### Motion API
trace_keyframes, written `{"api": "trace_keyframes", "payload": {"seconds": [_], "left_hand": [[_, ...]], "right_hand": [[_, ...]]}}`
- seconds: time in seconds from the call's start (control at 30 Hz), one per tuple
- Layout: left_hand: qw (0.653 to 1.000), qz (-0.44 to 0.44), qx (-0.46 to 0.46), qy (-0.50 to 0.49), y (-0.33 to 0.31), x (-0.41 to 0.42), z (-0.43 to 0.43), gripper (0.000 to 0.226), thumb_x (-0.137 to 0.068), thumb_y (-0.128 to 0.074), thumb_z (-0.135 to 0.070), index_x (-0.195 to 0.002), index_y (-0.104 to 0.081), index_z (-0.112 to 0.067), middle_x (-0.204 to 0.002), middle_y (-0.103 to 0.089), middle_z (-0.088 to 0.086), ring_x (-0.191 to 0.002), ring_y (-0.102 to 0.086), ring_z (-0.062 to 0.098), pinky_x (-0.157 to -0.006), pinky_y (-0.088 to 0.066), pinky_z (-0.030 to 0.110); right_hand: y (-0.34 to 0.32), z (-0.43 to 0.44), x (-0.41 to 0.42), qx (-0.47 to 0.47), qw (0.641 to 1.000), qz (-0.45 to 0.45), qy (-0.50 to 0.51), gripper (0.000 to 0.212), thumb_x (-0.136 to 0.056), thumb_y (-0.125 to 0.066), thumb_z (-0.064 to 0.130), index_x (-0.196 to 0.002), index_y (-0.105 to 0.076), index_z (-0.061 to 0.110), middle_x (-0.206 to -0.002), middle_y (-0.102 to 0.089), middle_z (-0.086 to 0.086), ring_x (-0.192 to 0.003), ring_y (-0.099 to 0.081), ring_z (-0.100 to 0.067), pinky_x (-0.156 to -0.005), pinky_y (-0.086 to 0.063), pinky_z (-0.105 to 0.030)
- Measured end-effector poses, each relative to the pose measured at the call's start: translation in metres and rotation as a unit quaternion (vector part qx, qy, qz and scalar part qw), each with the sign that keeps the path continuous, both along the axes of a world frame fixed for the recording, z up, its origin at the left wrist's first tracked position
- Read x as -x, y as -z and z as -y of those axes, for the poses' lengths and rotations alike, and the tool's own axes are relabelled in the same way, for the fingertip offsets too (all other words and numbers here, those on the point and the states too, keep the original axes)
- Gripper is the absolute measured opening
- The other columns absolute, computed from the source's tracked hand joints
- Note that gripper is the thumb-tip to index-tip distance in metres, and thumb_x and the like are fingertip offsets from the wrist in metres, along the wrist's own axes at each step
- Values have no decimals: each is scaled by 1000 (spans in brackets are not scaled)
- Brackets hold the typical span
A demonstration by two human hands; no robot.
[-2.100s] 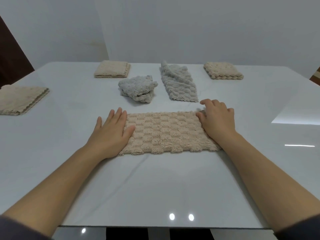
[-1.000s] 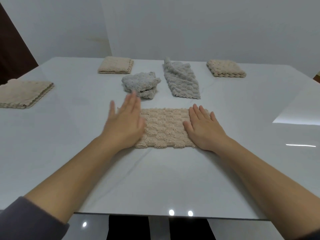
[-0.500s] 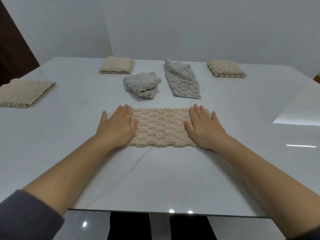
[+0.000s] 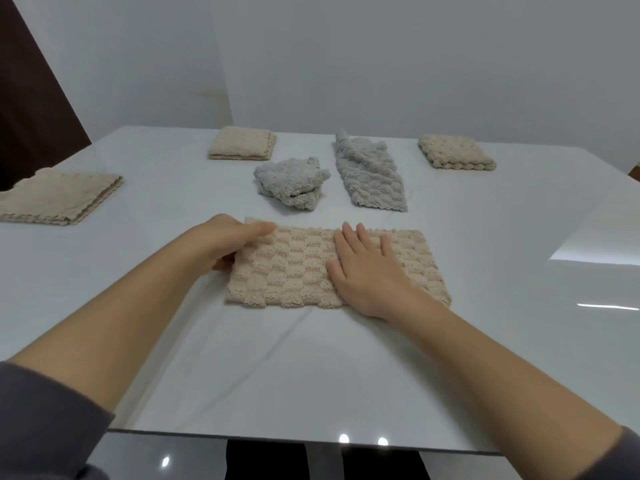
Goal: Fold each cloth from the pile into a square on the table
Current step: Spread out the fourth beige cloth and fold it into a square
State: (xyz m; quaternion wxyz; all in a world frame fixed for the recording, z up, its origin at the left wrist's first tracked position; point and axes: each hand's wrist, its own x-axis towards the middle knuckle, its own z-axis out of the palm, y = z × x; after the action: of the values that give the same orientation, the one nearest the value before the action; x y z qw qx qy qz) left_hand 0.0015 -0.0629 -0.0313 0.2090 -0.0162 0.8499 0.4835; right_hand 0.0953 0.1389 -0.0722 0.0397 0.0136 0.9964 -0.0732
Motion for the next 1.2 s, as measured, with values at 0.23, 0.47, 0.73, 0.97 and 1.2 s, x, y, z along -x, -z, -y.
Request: {"api": "trace_keyframes", "payload": {"seconds": [0.23, 0.47, 0.73, 0.97, 1.2], "left_hand": [[998, -64, 21, -19, 12, -14, 23, 21, -93, -60, -26, -81, -62, -9, -77, -63, 8, -65, -56, 20, -59, -42, 27], [993, -101, -46, -38, -11, -22, 14, 19, -92, -60, -29, -88, -68, -12, -83, -71, 4, -68, -66, 15, -60, -52, 25], [984, 17, -172, 45, -46, -50, -61, 44, -92, -41, -55, -79, -62, -19, -70, -65, -3, -63, -61, 12, -66, -44, 30], [963, -64, -261, 29, -22, -74, -82, 26, -97, -42, -13, -79, -59, -9, -74, -70, 6, -62, -64, 19, -69, -50, 30], [920, -362, -60, 134, 19, -74, -79, 23, -92, -54, -10, -106, -67, -22, -115, -64, -9, -100, -52, -6, -89, -33, 2]], "right_hand": [[2, 19, 0, 8, 1000, -15, 7, 61, -102, -14, 42, -156, 1, 17, -163, 8, -3, -149, 12, -22, -119, 8, -52], [-6, 24, -1, 109, 993, -47, 1, 58, -103, -22, 36, -155, -12, 13, -163, -3, -6, -150, 4, -22, -120, 7, -48], [-46, 13, -3, 710, 689, -16, 144, 48, -101, -38, 41, -119, -63, 4, -113, -70, -16, -105, -67, -28, -91, -54, -43], [-49, -33, -15, 774, 588, 28, 233, 29, -94, -53, 23, -113, -63, 3, -92, -72, -15, -77, -70, -26, -69, -58, -35], [-40, -66, -20, 612, 754, -18, 240, 19, -90, -59, 4, -107, -65, 0, -101, -71, -19, -81, -69, -25, -79, -57, -40]]}}
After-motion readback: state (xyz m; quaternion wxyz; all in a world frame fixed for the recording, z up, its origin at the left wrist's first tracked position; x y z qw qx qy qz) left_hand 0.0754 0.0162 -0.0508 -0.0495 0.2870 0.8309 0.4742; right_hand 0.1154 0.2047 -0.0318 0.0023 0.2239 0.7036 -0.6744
